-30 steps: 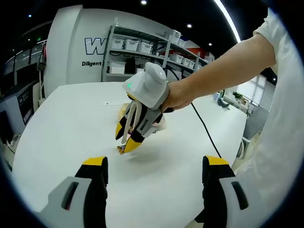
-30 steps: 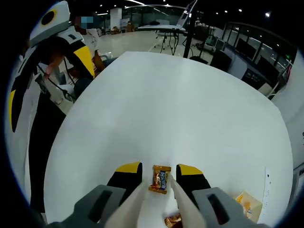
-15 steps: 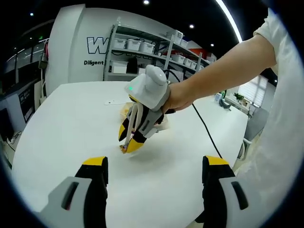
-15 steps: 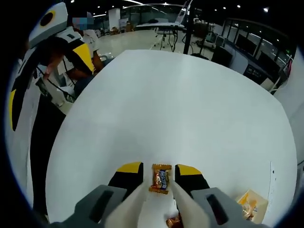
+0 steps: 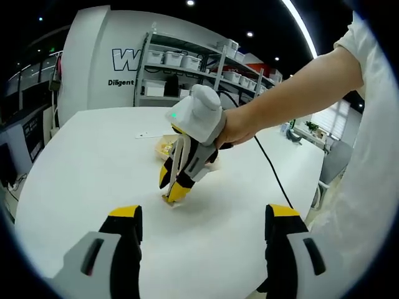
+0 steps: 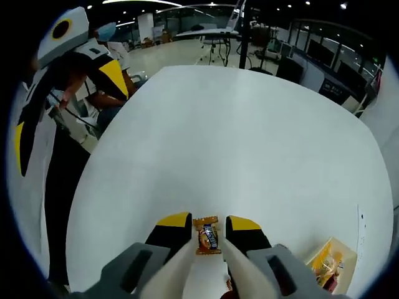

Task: Place the target food into the container with the food tongs after gripping and lifting it, then release it inside without dropping or visibly crushing the food.

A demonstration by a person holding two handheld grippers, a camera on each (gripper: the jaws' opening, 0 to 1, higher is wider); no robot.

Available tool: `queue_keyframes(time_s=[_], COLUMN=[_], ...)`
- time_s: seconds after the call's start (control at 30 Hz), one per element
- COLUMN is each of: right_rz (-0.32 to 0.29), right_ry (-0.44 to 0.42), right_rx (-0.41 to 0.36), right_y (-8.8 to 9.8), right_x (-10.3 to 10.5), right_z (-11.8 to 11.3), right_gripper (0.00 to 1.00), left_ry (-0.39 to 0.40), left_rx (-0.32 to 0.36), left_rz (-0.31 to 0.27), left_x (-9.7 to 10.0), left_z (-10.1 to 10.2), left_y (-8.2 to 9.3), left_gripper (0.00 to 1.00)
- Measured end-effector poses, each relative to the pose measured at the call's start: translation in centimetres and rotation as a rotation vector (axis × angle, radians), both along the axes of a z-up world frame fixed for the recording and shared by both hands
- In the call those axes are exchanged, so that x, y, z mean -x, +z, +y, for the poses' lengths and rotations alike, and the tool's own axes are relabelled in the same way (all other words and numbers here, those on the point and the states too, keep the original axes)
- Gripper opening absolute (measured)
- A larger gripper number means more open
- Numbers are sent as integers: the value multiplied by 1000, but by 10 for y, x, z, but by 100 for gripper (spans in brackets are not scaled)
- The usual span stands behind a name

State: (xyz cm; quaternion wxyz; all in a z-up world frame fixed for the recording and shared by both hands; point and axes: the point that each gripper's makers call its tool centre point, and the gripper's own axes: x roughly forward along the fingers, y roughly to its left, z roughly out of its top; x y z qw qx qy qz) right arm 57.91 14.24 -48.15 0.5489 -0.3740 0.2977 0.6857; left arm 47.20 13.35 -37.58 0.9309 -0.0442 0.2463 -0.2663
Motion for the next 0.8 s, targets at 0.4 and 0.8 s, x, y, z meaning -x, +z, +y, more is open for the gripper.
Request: queue_keyframes(time_s=[0.4, 0.8], right_rz=[-15, -56], right_ry=[-39, -101], right_rx=[-28, -66], right_y=[26, 63], right_x=[-5, -28], right_z=[-15, -39], right_gripper=[15, 15], left_ry=[-48, -113], left_rx=[-1, -2], left_rz=[-24, -50], left_x=[-9, -18], left_z=[-16, -39], left_y=[8, 16], left_gripper=[78, 77])
